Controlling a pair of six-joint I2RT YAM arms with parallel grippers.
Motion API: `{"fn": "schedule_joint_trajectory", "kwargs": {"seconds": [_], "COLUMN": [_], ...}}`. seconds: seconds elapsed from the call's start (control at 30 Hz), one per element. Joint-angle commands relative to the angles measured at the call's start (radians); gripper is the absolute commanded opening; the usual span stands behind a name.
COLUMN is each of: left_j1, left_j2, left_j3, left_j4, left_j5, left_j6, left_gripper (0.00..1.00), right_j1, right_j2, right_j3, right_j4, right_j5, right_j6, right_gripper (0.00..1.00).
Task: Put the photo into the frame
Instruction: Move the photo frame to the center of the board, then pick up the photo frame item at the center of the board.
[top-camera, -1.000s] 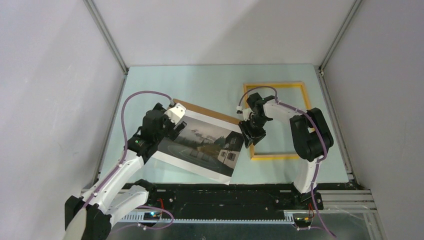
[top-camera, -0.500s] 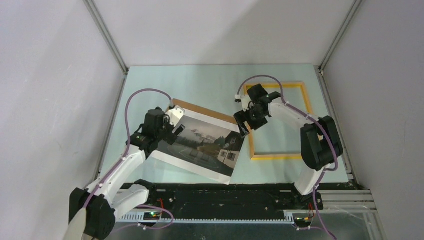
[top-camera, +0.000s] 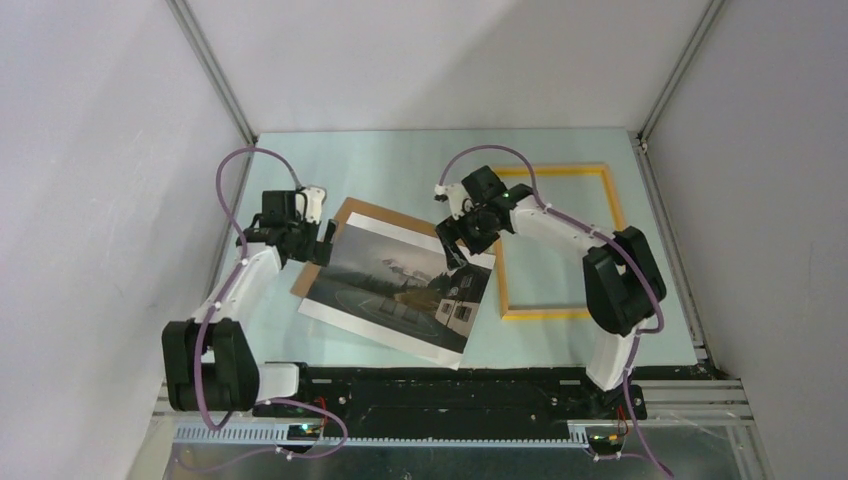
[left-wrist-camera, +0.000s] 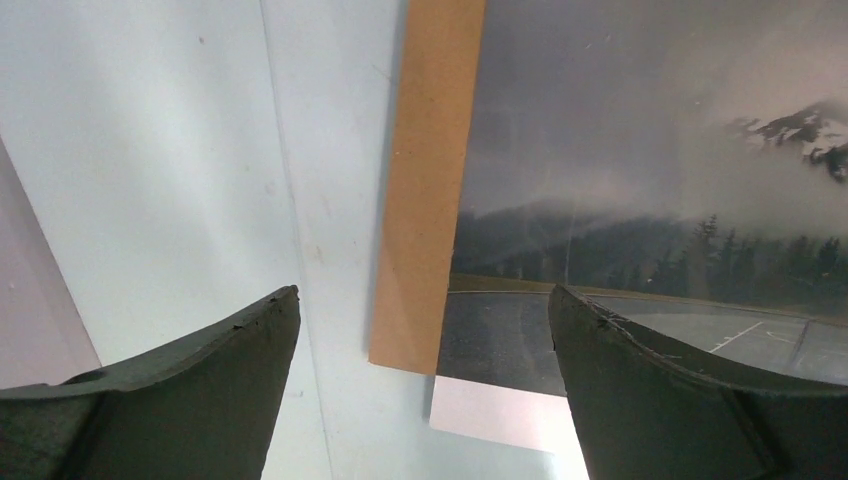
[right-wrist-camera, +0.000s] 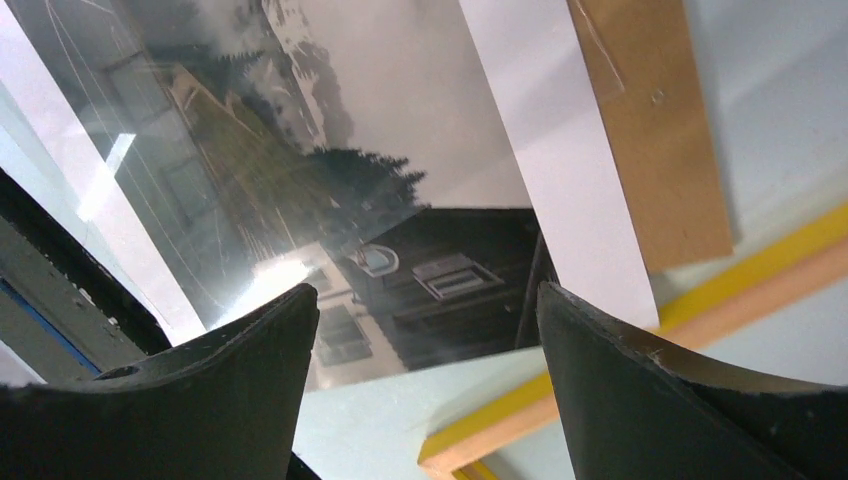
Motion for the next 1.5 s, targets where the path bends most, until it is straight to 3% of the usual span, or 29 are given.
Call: {"fn": "schedule_joint_trajectory", "kwargs": {"seconds": [0.0, 0.23, 0.53, 0.93, 1.47], "left_j1": [0.040, 0.055, 0.055, 0.055, 0.060], "left_j2": [0.055, 0.107, 0.193, 0.242, 0.310], "left_j3": [0.041, 0.043, 0.097, 0.165, 0.191], "left_j4": [-0.054, -0.056, -0.056, -0.056, -0.065], "left_j5": [-0.023, -0.026, -0.026, -0.026, -0.064], "left_j6": [-0.044, -0.040, -0.047, -0.087, -0.094], "left_gripper": [0.98, 0.98, 0.98, 0.98, 0.98], "right_j1": [0.017, 0.018, 0.027, 0.113, 0.149], "right_j2": [0.085, 0.089, -0.074, -0.045, 0.049], "right_j3": [0.087, 0.039, -0.155, -0.299, -0.251], "right_j4": [-0.001, -0.097, -0.146, 0.030, 0.168], "right_j5": [-0.018, -0.005, 0.012, 0.172, 0.179], "right_j6": [0.034, -0.053, -0.254, -0.267, -0.223], "right_gripper": [0.84, 0.81, 0.80, 0.78, 0.78]}}
